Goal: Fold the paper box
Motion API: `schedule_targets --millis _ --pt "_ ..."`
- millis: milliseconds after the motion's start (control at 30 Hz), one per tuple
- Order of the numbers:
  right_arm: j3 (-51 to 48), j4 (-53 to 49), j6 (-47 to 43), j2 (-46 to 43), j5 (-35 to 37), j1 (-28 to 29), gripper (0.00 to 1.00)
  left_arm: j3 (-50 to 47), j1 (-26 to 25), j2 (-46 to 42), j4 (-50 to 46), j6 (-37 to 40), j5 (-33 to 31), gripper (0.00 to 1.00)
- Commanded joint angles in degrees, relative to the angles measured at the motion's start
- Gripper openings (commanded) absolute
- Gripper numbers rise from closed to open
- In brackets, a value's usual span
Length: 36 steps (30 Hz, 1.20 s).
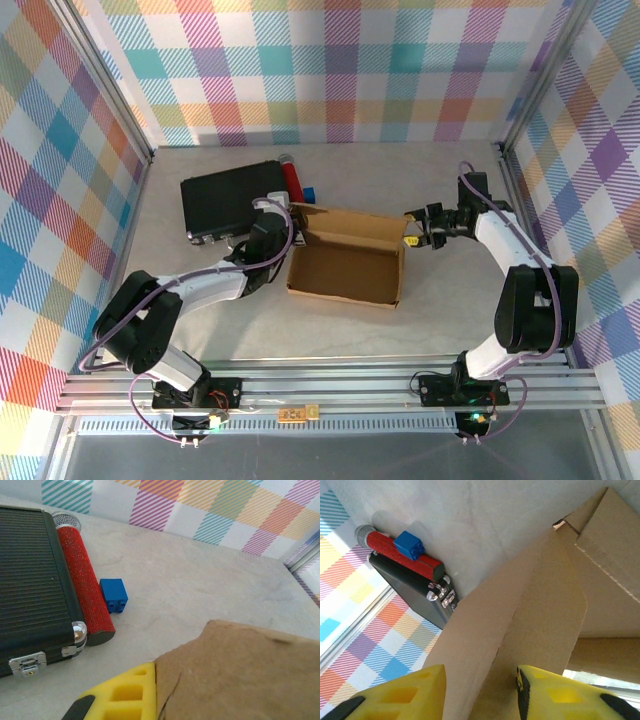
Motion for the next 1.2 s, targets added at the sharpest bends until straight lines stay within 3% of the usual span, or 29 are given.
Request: schedule_targets --millis 0,267,733,1000,1167 --pt "-1.88 0.09 -3.98 -0.51 0.63 0.96 0.38 -2.84 -1.30 -2.71 1.93 -4.78 3.50 0.00" --pt "-3.98 -1.66 -12.45 -3.33 4.66 2.42 0.35 -6.55 -2.08 -7.46 -3.50 -8.59 5.39 0.19" --pt "-9.34 2.11 -16.95 -4.88 7.58 2.62 0.32 -13.83 -3.39 -18.28 -12.88 -18.34 8.60 0.41" --pt "-8.40 1.17 -18.96 -3.98 8.55 3.04 0.32 -14.11 -3.47 -33.58 -33.24 -24.99 13.44 0.55" --pt "-7.02 0.12 -20.01 -3.64 9.09 3.38 0.32 -3.59 -3.46 -46.15 -54.75 -28.32 7.22 0.60"
